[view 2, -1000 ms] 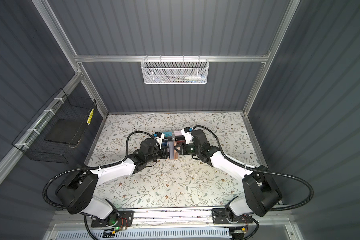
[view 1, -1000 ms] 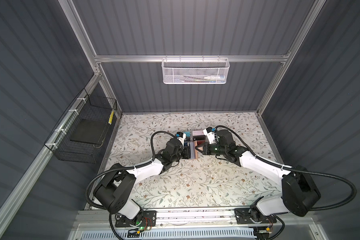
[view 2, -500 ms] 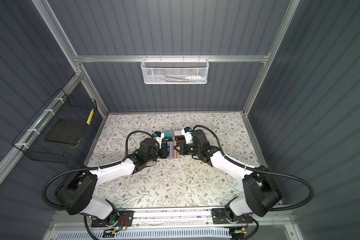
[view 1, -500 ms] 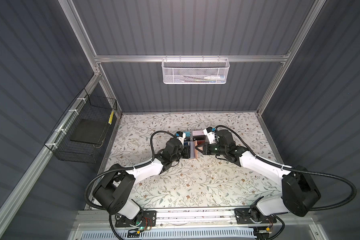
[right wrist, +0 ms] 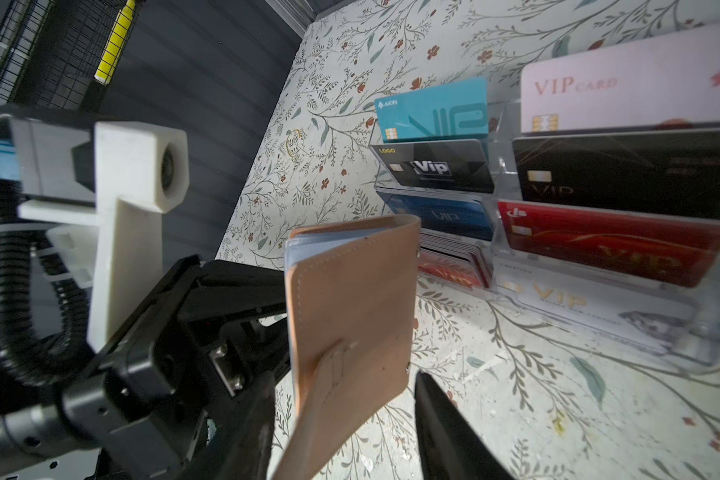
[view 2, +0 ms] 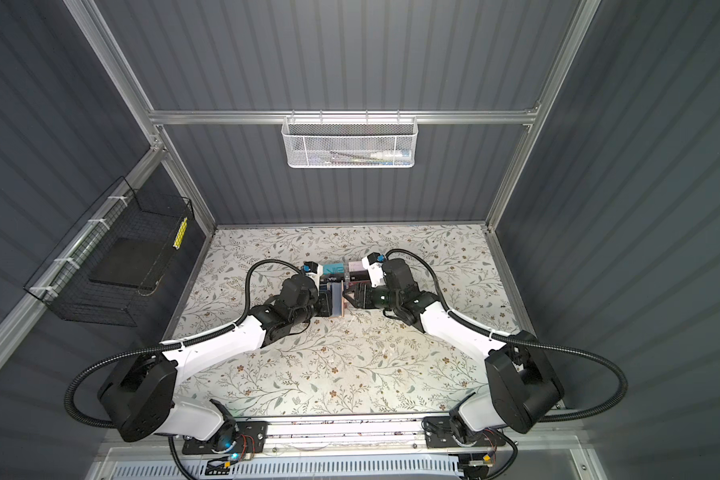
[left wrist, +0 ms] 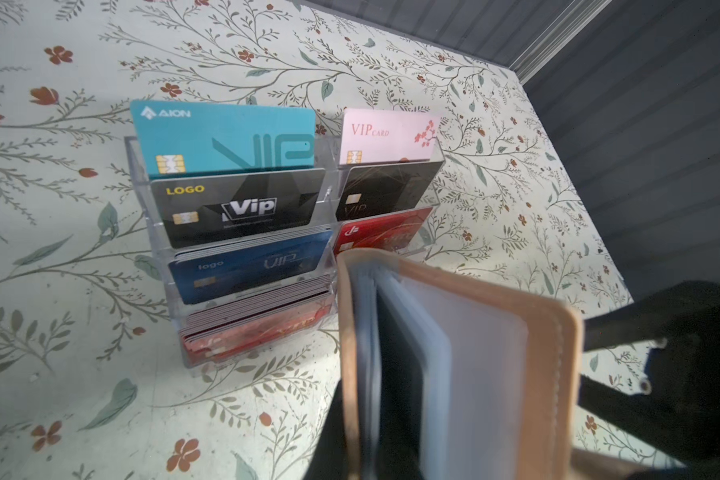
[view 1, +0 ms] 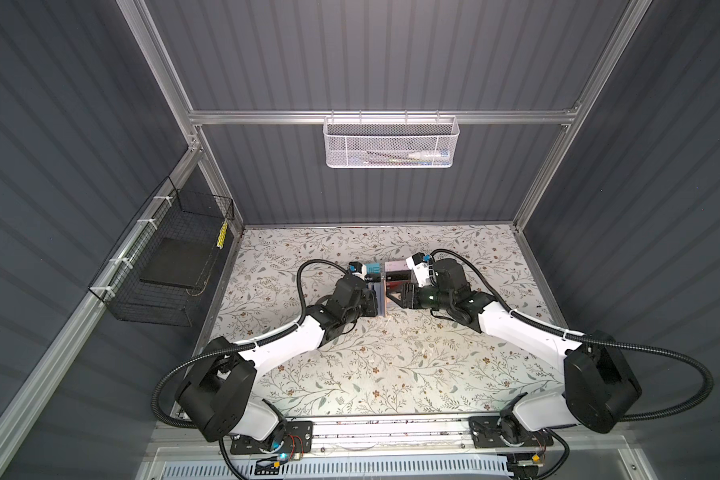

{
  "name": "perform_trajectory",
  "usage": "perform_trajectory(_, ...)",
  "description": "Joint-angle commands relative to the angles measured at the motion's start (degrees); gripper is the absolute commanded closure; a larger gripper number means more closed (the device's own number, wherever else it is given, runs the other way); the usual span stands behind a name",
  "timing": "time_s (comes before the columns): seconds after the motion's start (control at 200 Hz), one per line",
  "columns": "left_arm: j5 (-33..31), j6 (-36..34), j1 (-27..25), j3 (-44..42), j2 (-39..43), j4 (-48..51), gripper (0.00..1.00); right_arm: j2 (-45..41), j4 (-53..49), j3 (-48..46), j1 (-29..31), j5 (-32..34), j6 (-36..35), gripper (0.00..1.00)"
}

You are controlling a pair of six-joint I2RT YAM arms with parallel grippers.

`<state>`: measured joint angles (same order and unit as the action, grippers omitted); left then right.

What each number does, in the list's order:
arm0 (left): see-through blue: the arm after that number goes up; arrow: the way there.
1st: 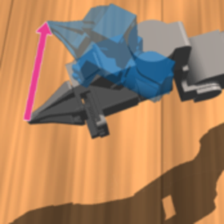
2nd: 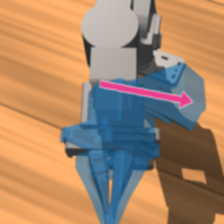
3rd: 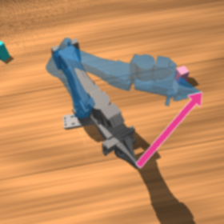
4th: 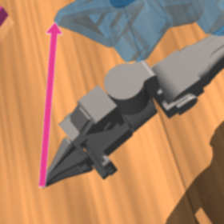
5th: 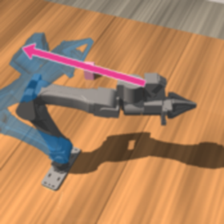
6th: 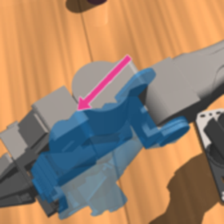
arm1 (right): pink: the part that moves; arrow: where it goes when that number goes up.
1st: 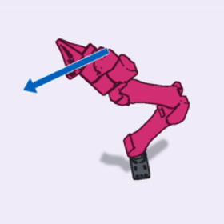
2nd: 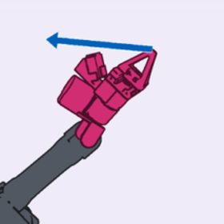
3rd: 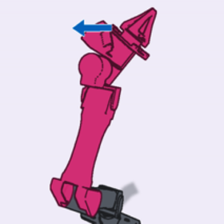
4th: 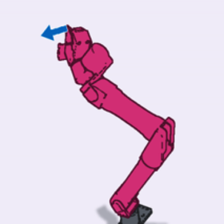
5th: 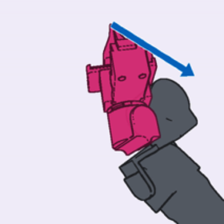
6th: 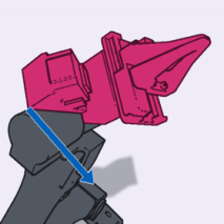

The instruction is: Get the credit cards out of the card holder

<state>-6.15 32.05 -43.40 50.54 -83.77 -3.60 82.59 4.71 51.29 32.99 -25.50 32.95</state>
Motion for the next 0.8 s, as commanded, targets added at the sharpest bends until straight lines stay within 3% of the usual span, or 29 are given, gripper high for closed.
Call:
perform_trajectory(0.0, -5.5, -2.4, -1.5, 3.8, -1.1, 5.1, 1.0, 1.1, 1.1, 1.4, 0.2, -0.6, 0.2, 0.44)
perform_trajectory(0.395, -12.7, -4.9, -3.5, 8.2, -2.8, 12.3, 1.0, 0.7, 1.8, 0.7, -0.4, -0.1, 0.6, 0.38)
perform_trajectory(0.795, -10.0, -4.2, -3.5, 5.7, -1.0, 8.6, 1.0, 3.7, 3.5, 0.9, -0.4, -2.5, 2.1, 0.38)
